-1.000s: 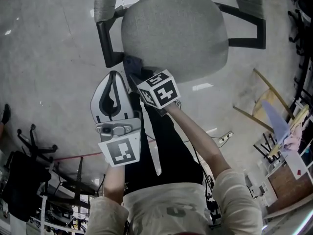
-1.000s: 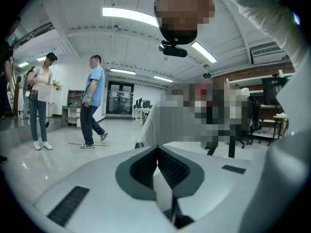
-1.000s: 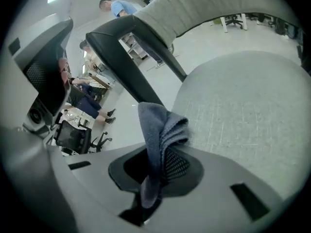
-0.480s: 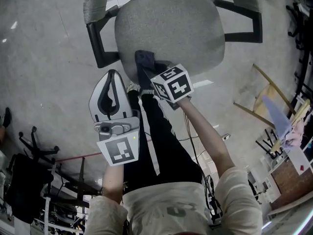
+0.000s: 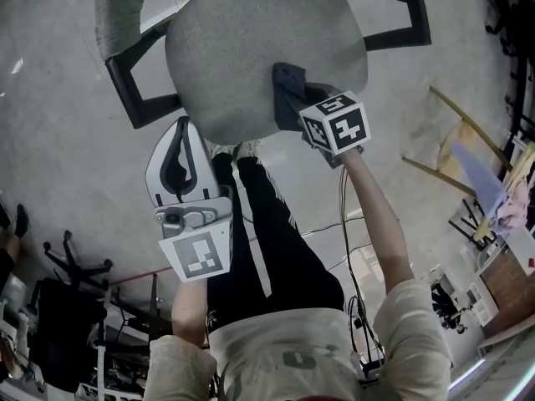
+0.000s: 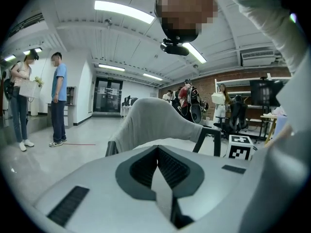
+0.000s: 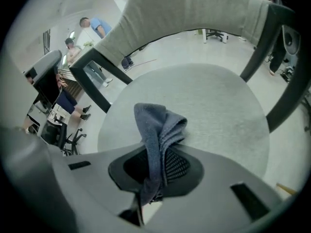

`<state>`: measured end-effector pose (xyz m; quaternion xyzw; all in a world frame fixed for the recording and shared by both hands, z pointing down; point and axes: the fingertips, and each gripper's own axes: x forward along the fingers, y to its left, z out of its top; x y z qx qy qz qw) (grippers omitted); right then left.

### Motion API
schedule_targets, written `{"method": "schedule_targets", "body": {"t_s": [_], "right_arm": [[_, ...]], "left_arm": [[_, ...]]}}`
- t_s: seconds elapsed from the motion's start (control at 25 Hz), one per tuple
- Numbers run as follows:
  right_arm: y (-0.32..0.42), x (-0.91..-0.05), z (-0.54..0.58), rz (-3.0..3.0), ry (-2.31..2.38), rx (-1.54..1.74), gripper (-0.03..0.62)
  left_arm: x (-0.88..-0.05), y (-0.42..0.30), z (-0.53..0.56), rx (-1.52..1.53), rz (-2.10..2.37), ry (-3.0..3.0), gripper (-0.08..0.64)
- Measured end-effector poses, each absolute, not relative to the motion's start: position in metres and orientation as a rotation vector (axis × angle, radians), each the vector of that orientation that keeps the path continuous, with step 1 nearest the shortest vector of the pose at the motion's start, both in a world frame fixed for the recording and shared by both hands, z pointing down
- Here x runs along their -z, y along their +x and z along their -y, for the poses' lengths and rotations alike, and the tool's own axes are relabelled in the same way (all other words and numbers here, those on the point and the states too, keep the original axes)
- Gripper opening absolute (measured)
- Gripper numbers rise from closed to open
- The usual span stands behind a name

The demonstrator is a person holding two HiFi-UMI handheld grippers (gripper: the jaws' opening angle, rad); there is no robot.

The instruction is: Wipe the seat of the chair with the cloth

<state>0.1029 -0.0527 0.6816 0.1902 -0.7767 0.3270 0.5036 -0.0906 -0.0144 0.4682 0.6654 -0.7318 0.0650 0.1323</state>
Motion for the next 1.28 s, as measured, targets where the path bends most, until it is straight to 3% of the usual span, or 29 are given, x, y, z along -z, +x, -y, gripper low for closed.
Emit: {"method": "schedule_targets", "body": {"t_s": [0.44,1.28], "right_arm": [[0.201,-0.680,0.132,1.750,0.629,-0.505,0.051],[0.269,-0.679,0.186,1.642,0.779,-0.348,0.049]], "left_arm": [[-0.472,-0.067,0.027,-0.203,2.070,1.990,0.015],[-0.463,-0.031,0.048,-0.187,2.014,2.067,0.015]]}}
